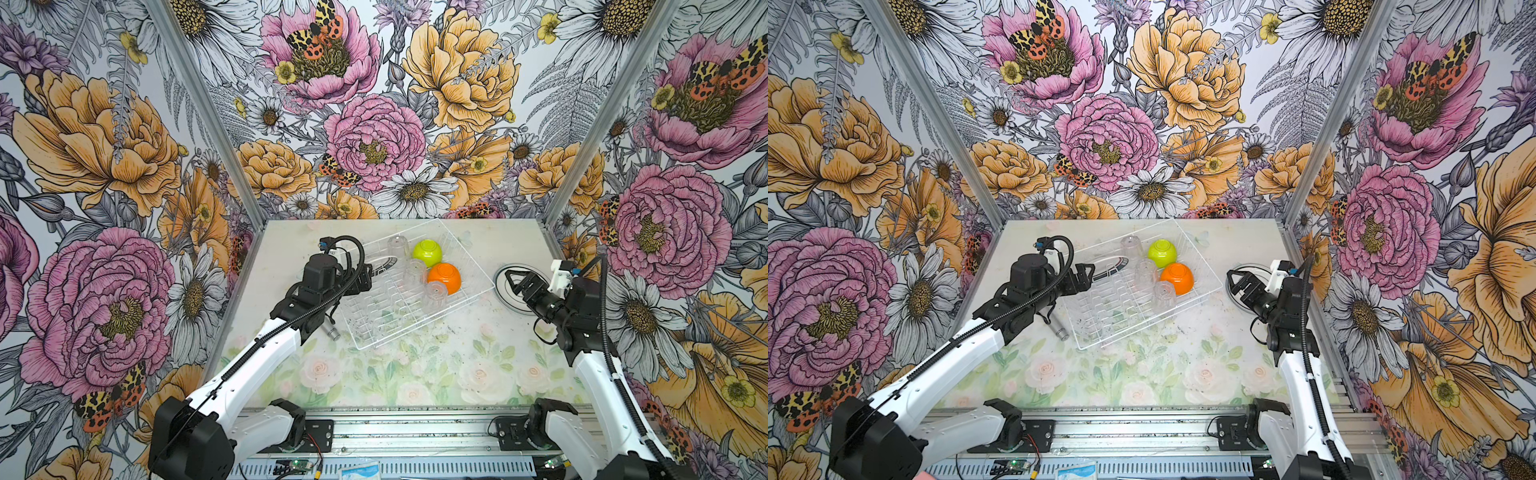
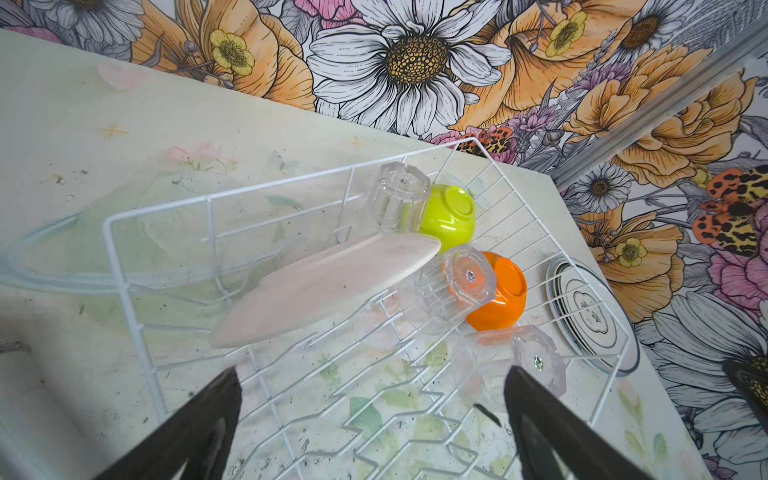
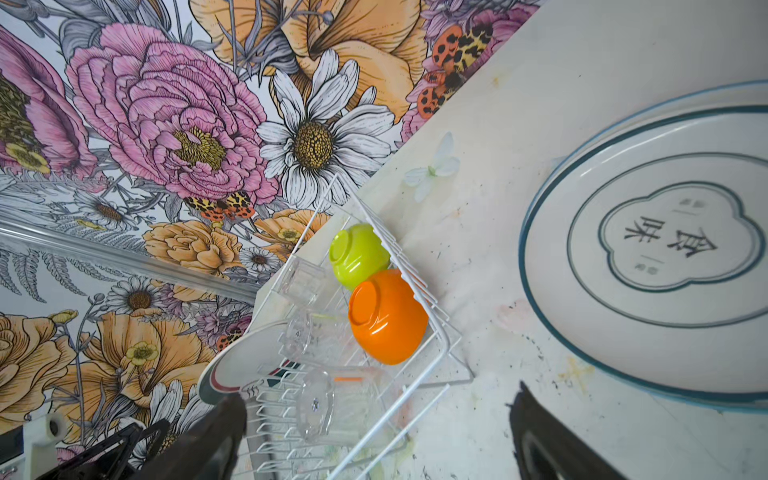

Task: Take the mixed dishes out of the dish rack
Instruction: 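Raise the right gripper back toward the rack while the left gripper lowers over the rack, then close the left gripper on the red-and-green-rimmed plate's rim and tilt it upright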

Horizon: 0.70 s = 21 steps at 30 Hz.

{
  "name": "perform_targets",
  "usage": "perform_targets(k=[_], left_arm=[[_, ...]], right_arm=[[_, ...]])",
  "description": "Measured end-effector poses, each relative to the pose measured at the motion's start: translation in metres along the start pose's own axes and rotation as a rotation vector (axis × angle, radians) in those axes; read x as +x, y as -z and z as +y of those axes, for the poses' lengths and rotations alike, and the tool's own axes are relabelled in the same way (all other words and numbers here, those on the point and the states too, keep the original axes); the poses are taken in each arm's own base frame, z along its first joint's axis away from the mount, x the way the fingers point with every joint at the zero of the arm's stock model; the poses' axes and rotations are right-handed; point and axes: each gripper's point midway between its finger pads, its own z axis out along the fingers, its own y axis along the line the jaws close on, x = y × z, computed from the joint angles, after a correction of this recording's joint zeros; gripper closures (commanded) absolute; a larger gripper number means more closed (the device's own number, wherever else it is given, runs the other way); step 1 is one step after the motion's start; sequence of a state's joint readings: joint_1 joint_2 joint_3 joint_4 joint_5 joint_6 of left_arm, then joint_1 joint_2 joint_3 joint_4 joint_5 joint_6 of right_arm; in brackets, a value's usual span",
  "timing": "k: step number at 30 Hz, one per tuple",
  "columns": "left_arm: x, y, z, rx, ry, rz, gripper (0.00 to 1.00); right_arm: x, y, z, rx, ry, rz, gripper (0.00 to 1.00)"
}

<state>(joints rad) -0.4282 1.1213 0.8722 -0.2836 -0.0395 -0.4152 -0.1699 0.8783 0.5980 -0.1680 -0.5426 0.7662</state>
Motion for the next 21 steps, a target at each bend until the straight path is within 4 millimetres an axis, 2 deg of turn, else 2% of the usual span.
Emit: perform_targets(k=[7,16,21], left_arm=[[0.011,0.0,-0.001,0.016,-0.04,0.05,0.01],[0.037,-0.024,0.011,-0.029,-0.118,0.145,0.01],[0.036,-0.026,0.013,-0.037,-0.146,0.14,0.01]], right_arm=[[0.021,-0.004,0.021,-0.024,0.072,0.025,0.0],[0.053,-0.016,0.04,-0.055,0.111,0.113,0.0],[0.066,-0.018,0.048,-0.074,0.135,0.148,0.01]])
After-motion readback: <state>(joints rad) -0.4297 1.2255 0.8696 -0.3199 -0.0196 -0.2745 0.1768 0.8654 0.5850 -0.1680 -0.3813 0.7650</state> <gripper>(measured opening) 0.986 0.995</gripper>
